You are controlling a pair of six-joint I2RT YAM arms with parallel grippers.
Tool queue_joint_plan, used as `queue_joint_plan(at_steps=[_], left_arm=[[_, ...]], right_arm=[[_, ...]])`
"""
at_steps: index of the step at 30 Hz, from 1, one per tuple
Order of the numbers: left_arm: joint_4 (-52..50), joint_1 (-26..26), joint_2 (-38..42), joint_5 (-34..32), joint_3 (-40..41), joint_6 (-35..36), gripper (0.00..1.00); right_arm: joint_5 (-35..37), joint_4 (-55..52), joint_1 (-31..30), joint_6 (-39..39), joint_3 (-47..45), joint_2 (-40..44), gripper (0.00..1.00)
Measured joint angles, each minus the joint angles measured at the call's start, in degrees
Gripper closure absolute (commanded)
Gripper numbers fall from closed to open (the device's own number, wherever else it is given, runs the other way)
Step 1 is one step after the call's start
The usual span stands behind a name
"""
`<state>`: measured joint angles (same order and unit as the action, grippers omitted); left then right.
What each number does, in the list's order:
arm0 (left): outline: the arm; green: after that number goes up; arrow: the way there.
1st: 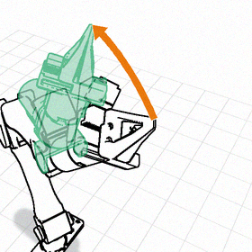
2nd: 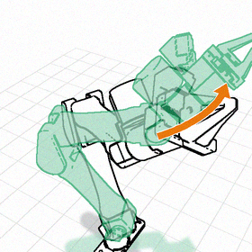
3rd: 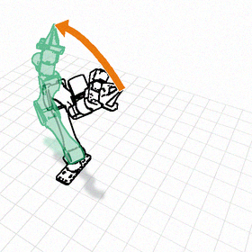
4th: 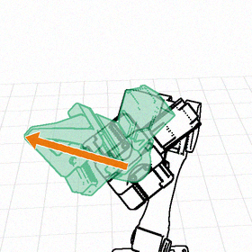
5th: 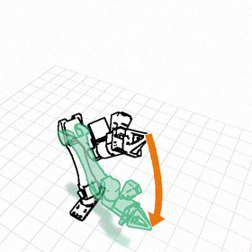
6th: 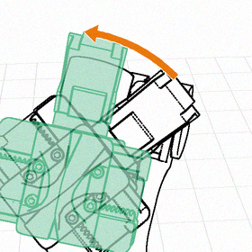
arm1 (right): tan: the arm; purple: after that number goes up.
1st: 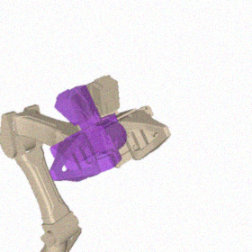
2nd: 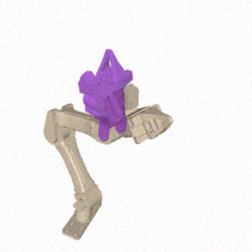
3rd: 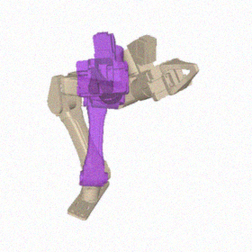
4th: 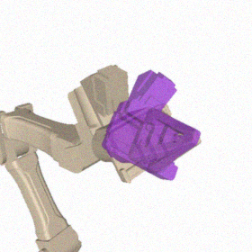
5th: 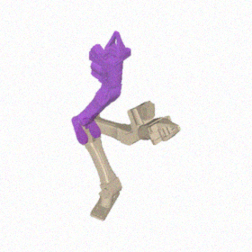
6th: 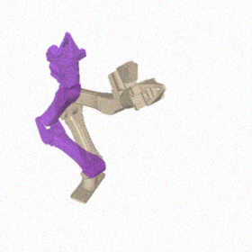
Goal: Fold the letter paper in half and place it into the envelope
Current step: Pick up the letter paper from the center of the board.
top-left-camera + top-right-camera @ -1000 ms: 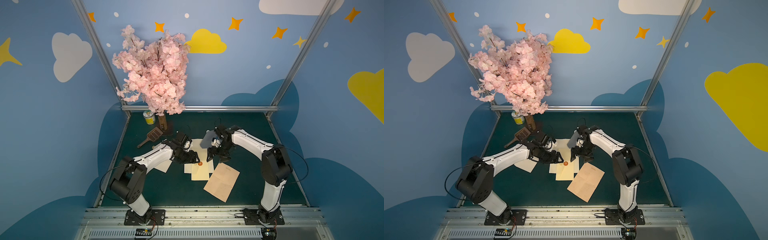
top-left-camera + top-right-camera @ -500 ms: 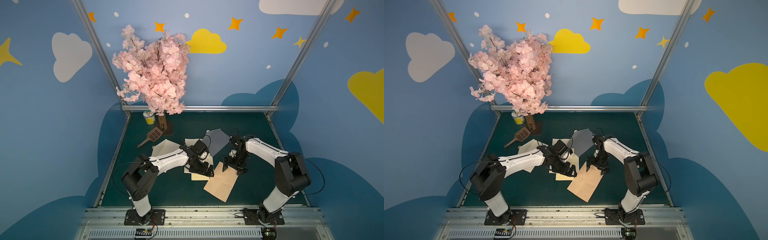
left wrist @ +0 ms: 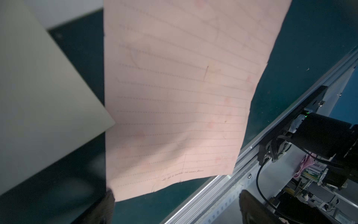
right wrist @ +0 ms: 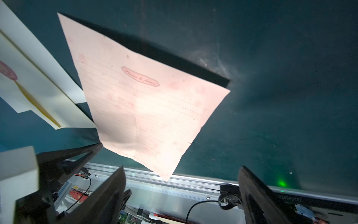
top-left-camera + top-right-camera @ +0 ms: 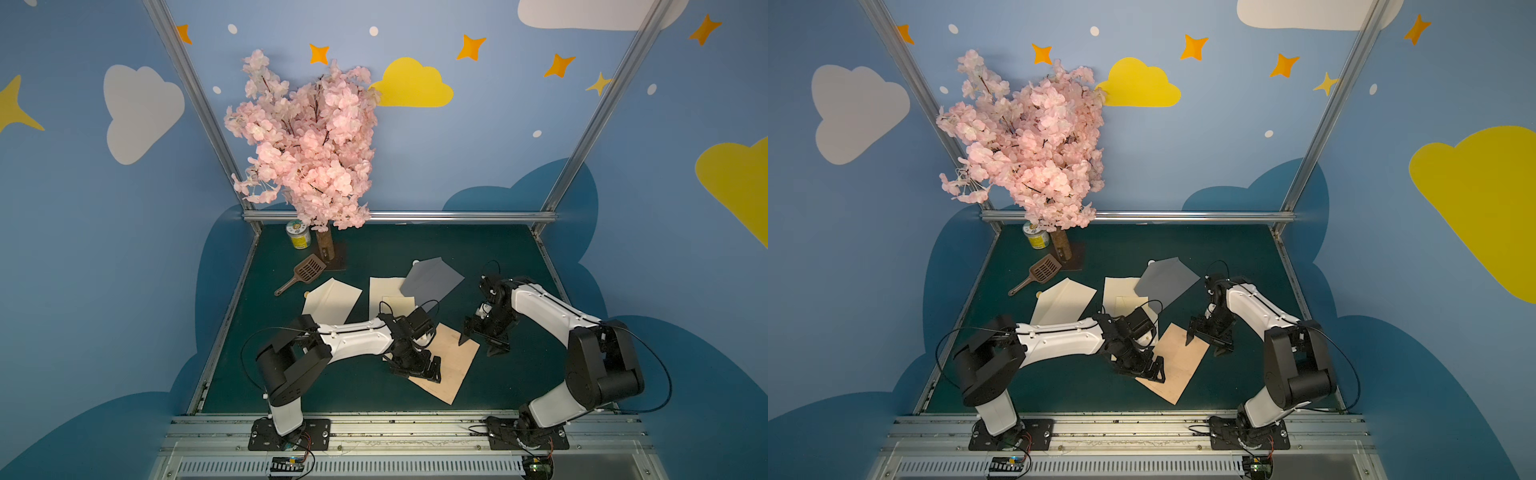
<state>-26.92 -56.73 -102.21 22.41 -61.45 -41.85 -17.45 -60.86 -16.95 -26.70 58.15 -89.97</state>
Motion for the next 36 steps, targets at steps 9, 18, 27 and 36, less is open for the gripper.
queue_joint_plan(at_steps=[9, 18, 27, 36], left_arm=[[1.92, -0.11, -2.75, 2.56, -2.25, -4.96, 0.0], [1.97, 2.08, -10.91, 11.02, -10.71, -6.43, 0.01], [1.92, 4.96, -15.5, 18.08, -14.71, -6.14, 0.02], [2.43, 5.75, -15.67, 20.04, -14.21, -4.87, 0.02]], right_arm=[[-0.74, 0.02, 2.38, 0.59, 0.0, 1.11, 0.09], [-0.79, -0.57, 5.11, 1.27, 0.0, 3.3, 0.09], [-2.45, 0.81, 8.15, 1.68, -0.42, 0.35, 0.11], [-9.7, 9.99, 10.64, 1.33, -2.6, -6.49, 0.28]])
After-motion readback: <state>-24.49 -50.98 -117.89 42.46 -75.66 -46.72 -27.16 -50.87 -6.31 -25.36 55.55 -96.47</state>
